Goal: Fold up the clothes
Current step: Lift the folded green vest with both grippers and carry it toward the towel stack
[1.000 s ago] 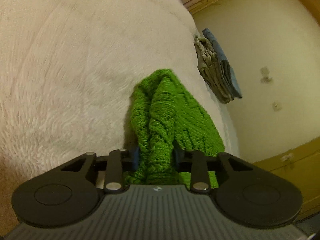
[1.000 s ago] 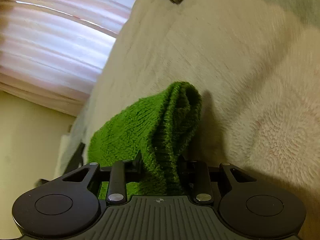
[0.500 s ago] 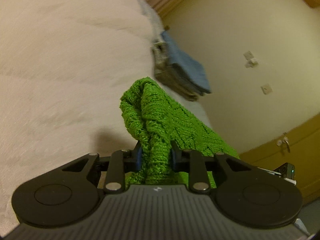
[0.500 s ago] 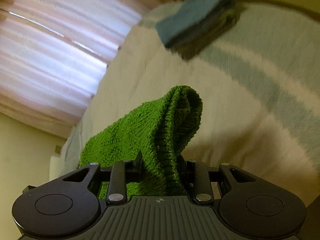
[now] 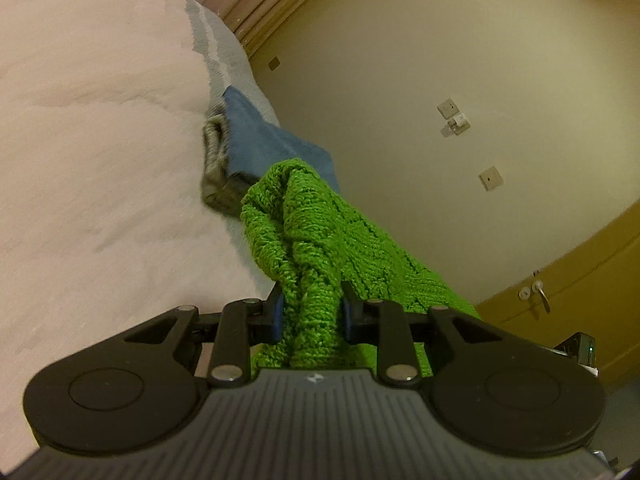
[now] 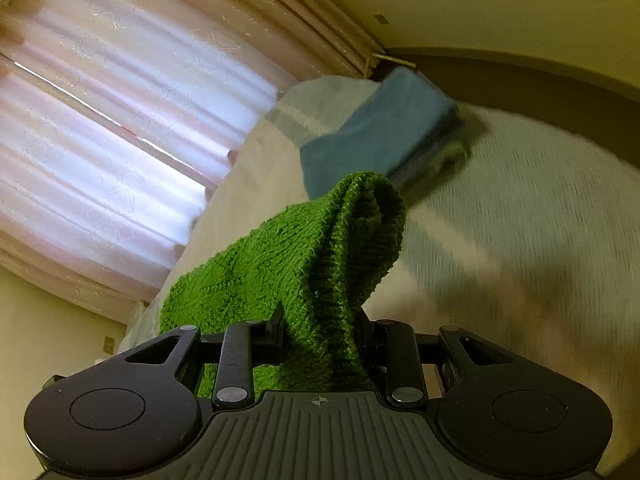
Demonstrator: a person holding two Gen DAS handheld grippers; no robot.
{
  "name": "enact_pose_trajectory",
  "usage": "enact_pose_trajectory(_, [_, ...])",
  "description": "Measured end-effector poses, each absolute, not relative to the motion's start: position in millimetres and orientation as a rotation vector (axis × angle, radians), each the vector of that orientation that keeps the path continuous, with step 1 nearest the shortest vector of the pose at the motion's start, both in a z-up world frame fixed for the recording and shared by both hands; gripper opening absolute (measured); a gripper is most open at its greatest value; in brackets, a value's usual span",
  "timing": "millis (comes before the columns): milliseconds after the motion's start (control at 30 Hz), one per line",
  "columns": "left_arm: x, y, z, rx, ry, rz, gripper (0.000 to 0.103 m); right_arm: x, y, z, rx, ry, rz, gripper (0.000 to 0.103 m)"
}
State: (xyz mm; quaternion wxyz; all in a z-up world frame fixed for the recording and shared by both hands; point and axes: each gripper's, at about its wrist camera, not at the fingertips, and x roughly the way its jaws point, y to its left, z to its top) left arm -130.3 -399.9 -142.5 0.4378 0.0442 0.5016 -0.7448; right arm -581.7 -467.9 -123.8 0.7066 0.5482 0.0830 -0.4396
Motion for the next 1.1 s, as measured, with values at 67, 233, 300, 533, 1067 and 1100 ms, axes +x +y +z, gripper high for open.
enact_pose_trajectory(67, [-149.0, -430.2, -145.1, 0.091, 1.239, -1.836, 0.022, -593.9, -509.4, -125.3, 1.221, 0.202, -0.966, 0.029])
enact_pose_trajectory(233, [-192.7, -503.2, -156.1, 0.057, 1.251, -1.770, 0.022, -620.4, -604.6, -124.7, 1.197, 0.242, -0.940, 0.029])
enact_pose_trajectory(300, [-207.4, -530.5, -158.7, 0.045, 1.247, -1.757, 0.022, -630.1, -643.2, -128.3, 1.192, 0.243, -0.927, 0.029])
enact_pose_trajectory(533, [-243.9, -627.5, -172.1, -0.001, 1.245, -1.696, 0.022, -635.9, -741.4, -149.0, 1.183, 0.265, -0.896, 0.029])
enact_pose_trajectory(1067, [-242.9, -757.1, -243.0, 0.088, 1.292, -1.567, 0.022, -617.8, -866.5, -233.8, 1.234, 0.340, -0.858, 0.029])
enact_pose_trajectory(1100, [-241.7, -762.2, -246.5, 0.091, 1.292, -1.566, 0.022, -615.9, -870.9, -237.8, 1.233, 0.343, -0.859, 0.029])
